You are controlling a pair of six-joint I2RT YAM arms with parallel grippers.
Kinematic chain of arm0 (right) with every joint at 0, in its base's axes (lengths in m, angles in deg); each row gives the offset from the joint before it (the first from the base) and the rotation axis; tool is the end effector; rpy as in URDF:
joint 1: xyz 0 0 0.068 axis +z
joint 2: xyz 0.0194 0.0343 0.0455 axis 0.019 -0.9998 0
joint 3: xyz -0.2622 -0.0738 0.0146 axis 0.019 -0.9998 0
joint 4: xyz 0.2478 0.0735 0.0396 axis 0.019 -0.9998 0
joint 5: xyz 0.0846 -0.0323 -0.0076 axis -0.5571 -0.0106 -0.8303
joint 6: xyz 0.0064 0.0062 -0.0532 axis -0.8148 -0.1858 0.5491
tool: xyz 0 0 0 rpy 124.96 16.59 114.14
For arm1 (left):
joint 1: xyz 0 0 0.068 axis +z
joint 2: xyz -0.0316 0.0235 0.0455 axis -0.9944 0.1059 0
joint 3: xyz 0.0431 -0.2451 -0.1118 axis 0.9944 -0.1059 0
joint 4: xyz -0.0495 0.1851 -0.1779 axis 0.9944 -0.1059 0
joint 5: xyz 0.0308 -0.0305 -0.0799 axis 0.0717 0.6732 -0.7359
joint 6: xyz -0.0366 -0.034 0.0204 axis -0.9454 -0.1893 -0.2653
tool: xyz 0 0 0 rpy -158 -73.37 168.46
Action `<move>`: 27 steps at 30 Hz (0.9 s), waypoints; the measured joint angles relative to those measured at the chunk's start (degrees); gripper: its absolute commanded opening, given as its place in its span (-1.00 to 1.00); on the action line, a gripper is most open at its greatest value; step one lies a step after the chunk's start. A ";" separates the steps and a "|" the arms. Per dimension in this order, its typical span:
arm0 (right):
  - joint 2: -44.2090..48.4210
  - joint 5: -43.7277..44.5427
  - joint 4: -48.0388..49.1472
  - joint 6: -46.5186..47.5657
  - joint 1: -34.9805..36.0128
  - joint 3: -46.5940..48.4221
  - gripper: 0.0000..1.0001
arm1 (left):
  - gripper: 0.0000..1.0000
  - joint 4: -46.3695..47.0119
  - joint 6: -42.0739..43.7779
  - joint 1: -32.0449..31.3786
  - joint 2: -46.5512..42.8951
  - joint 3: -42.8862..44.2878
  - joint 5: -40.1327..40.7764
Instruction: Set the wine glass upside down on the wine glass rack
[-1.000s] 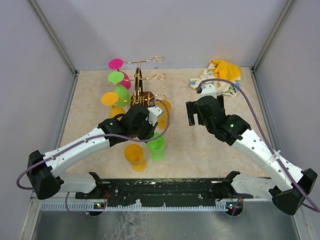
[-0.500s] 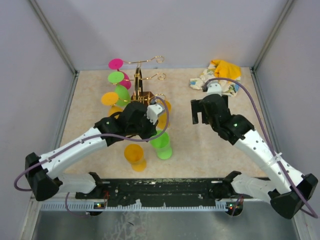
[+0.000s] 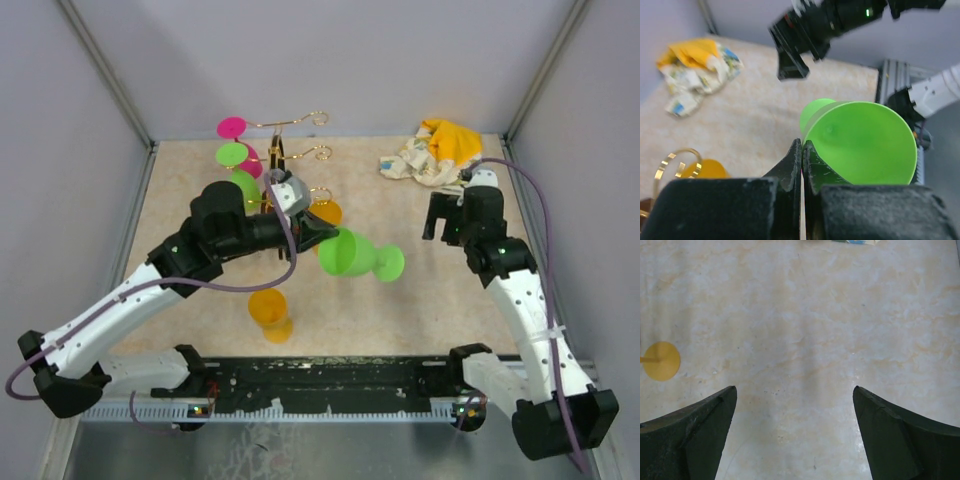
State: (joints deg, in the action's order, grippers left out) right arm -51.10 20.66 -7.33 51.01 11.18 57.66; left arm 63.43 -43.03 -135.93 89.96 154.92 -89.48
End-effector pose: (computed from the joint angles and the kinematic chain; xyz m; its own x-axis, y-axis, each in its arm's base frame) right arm 0.1954 0.0356 0.3336 -0.5547 0.0968 -0.8264 0.0642 0.9952 0.0734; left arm 0.1435 -0.2058 0.4225 -0.0357 0.1399 -0.9895 0.9651 0.2617 0.0022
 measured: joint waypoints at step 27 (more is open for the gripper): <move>16.90 -42.32 29.77 -17.33 -6.45 -6.29 0.82 | -1.00 81.37 18.73 -0.02 6.01 -25.38 31.82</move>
State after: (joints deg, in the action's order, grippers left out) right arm -34.20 -21.66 22.44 33.68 4.74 51.36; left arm 144.81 -24.30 -135.95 95.97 129.54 -57.65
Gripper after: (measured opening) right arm 0.955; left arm 0.007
